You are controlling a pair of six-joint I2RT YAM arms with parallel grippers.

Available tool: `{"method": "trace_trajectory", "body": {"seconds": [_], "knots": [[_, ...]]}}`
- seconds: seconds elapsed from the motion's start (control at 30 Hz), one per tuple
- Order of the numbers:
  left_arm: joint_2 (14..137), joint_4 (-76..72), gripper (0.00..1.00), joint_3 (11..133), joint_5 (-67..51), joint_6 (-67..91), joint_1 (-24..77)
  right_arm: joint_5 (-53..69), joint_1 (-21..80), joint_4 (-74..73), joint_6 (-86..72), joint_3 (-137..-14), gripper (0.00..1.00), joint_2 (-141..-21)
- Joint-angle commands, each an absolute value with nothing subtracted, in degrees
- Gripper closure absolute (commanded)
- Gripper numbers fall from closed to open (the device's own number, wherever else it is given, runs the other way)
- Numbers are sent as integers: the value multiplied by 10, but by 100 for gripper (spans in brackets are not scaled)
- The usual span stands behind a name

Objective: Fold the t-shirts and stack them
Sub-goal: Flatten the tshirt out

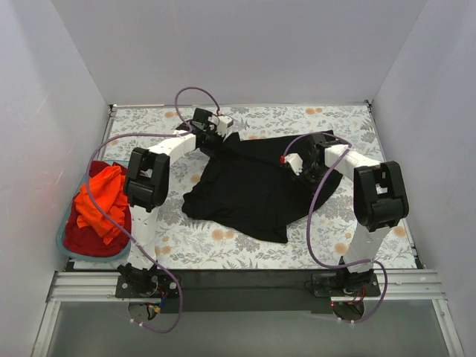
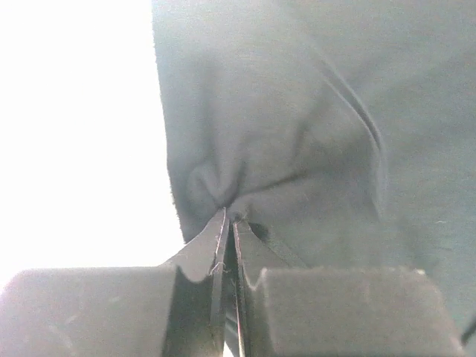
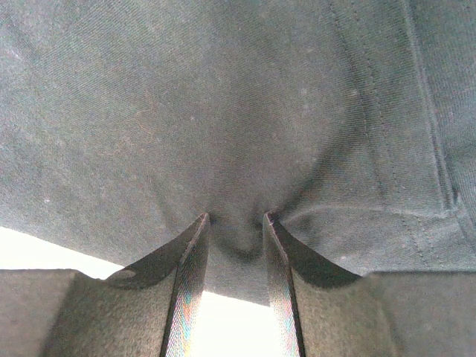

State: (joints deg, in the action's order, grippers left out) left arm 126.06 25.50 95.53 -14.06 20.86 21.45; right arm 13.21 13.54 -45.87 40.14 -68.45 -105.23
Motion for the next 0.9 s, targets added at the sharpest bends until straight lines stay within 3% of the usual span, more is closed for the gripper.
{"method": "trace_trajectory", "body": {"seconds": [0.0,0.47,0.57,0.67,0.87], "knots": [[1216,251,100,965,-164,237,173,91,134,-498,418,-633,58,-1090],[1313,328,99,1087,-197,306,41,53,188,-521,504,-519,58,-998],[1317,344,83,1090,-212,309,28,103,206,-568,524,-517,55,-975],[1310,346,59,1091,-209,306,23,182,200,-605,522,-560,44,-943],[1323,340,49,1141,-264,321,19,317,58,-634,476,-777,39,-975]]}}
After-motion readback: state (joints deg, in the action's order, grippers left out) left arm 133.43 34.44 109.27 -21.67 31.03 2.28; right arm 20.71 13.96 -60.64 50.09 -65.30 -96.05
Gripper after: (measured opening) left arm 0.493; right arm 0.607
